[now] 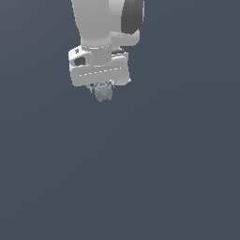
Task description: Pick up the object and move it to a goal position.
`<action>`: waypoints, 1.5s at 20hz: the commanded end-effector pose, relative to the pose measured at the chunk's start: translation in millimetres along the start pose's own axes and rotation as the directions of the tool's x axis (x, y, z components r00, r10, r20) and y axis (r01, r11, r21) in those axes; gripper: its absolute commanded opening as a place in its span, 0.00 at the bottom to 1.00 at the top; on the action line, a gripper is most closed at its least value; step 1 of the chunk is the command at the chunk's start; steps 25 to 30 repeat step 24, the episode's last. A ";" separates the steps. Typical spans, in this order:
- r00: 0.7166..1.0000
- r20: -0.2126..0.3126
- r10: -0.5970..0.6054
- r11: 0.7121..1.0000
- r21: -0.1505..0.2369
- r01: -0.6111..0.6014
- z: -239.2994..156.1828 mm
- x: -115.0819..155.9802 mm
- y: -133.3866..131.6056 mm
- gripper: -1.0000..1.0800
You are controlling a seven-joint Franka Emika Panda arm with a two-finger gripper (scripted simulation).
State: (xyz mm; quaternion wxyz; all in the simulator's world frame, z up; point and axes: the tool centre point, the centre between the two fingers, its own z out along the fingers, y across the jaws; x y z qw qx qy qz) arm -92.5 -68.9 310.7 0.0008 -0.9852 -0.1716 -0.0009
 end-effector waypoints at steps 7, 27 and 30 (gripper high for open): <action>1.000 0.001 0.000 1.000 0.000 0.000 -74.5 -30.7 18.3 0.00; 1.000 0.002 0.000 1.000 -0.001 0.000 -116.4 -44.5 31.0 0.00; 1.000 0.002 0.000 1.000 -0.001 0.000 -116.4 -44.5 31.0 0.00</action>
